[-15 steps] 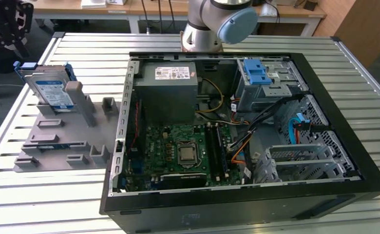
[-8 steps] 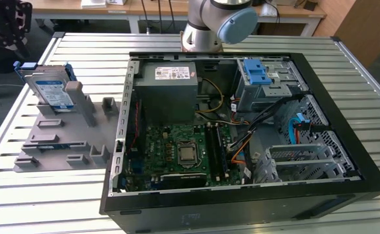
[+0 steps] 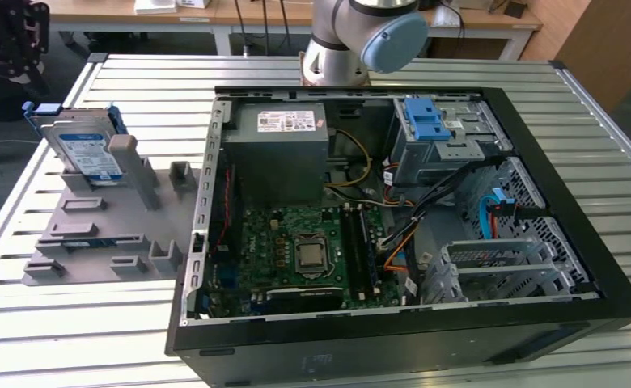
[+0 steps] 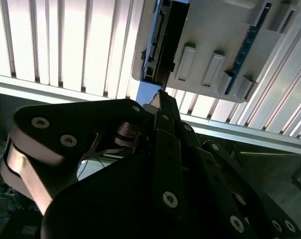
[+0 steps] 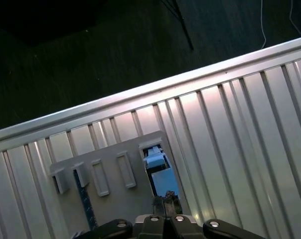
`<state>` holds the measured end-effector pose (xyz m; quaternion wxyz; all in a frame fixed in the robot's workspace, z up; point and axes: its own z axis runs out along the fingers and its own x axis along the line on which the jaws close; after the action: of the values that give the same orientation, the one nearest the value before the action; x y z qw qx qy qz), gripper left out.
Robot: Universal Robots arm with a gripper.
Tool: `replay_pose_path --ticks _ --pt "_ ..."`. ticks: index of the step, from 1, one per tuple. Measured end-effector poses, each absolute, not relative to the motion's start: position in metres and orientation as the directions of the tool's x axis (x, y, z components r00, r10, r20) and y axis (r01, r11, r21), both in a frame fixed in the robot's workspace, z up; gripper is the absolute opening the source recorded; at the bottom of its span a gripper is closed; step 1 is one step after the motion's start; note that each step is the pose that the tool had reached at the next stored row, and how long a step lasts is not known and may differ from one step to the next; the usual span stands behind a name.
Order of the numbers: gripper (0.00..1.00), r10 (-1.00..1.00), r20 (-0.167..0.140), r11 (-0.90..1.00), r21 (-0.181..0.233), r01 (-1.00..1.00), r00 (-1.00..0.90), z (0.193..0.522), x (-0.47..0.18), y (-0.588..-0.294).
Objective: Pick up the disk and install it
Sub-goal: 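Pick up the disk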
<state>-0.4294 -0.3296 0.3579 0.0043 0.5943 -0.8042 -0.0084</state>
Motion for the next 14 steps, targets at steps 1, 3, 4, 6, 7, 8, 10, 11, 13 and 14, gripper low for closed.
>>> replay_pose_path --ticks 1,3,4,6,7,8,10,11,13,14 --pt "0.11 -0.960 -0.003 0.282 0.019 -0.959 -0.282 0.3578 -0.4294 -0.3295" --pt "0.11 -0.966 -0.003 0.260 0.018 -0.966 -0.260 0.3578 -0.4294 -0.3296" --pt "0.11 -0.968 -0.003 0.249 0.018 -0.968 -0.250 0.3578 -0.4295 -0.3295" --pt "0.11 -0.975 -0.003 0.224 0.018 -0.974 -0.224 0.3576 -0.4294 -0.3295" --pt "0.11 -0.978 -0.003 0.208 0.018 -0.978 -0.208 0.3575 -0.4294 -0.3296" --pt "0.11 -0.981 -0.003 0.191 0.018 -0.981 -0.192 0.3574 -0.4295 -0.3295" --pt "0.11 -0.988 -0.003 0.157 0.018 -0.988 -0.157 0.3571 -0.4295 -0.3295" --pt "0.11 -0.990 -0.003 0.139 0.018 -0.990 -0.139 0.3569 -0.4294 -0.3296" --pt "0.11 -0.995 -0.003 0.104 0.018 -0.994 -0.104 0.3566 -0.4296 -0.3295" --pt "0.11 -0.996 -0.003 0.091 0.018 -0.996 -0.091 0.3564 -0.4299 -0.3295"
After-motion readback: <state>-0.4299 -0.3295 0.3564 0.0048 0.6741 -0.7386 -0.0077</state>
